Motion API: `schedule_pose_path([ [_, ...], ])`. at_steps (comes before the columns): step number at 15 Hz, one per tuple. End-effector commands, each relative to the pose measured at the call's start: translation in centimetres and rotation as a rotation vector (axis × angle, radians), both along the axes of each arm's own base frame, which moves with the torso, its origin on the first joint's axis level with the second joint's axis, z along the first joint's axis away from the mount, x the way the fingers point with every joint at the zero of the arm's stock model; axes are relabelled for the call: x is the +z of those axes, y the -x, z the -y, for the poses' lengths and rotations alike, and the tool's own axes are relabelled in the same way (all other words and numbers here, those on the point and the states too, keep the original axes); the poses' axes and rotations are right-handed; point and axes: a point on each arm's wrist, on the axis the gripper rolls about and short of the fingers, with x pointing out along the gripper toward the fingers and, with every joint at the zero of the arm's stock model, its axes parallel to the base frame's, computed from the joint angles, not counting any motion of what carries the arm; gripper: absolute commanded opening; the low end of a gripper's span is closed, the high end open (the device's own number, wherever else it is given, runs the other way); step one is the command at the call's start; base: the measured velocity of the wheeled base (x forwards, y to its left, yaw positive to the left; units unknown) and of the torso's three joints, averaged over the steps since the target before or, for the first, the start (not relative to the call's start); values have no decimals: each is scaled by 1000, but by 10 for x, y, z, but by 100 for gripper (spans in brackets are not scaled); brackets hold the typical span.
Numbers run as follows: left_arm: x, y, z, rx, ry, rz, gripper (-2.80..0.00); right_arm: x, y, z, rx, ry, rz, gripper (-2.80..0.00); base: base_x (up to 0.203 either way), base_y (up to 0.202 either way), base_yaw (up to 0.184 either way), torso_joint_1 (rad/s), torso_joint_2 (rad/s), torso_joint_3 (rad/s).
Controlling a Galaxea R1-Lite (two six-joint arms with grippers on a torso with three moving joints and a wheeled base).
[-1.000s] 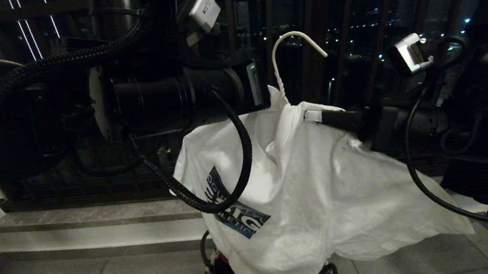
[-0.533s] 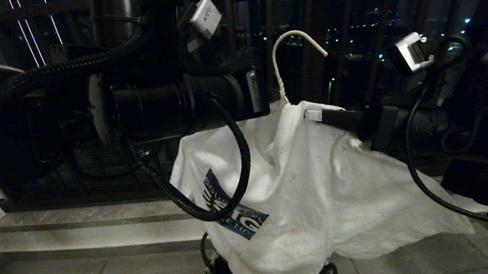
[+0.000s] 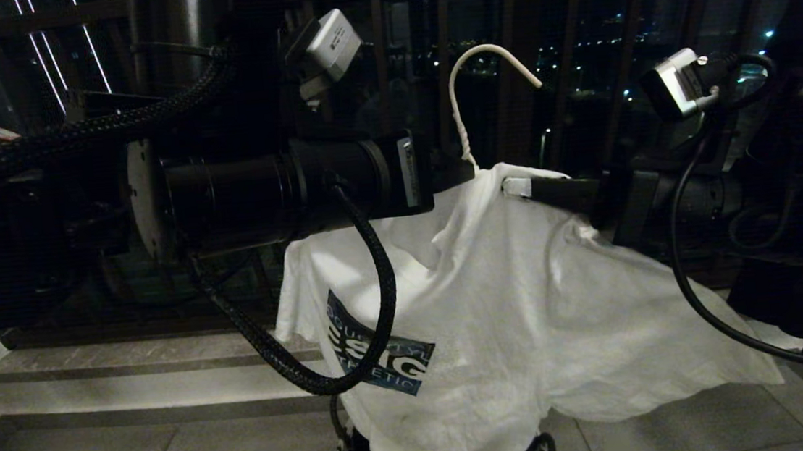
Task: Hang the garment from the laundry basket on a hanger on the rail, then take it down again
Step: Hang the clothes on the clothes rack
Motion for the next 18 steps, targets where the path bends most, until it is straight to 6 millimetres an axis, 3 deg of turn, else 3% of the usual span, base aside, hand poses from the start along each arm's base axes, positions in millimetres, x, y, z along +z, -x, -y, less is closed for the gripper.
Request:
schedule_pose_path([
  [1, 5, 5, -5, 2, 13, 10, 0, 2, 1, 0, 6, -3, 7, -280, 0, 0, 0, 0, 0, 0],
  [6, 15, 9, -16, 18, 39, 35, 0, 2, 1, 0, 5, -4, 8, -280, 0, 0, 0, 0, 0, 0],
  [10, 25, 8, -37, 76, 61, 63, 0, 3, 2, 1, 4, -5, 10, -280, 0, 0, 0, 0, 0, 0],
  [14, 20, 0, -56, 147, 47, 54, 0, 3, 2, 1, 2, -6, 11, -280, 0, 0, 0, 0, 0, 0],
  [15, 17, -1, -58, 157, 41, 46, -280, 3, 2, 1, 2, -6, 11, -280, 0, 0, 0, 0, 0, 0],
  [18, 7, 2, -62, 162, 20, 17, -280, 3, 2, 1, 2, -5, 11, -280, 0, 0, 0, 0, 0, 0],
])
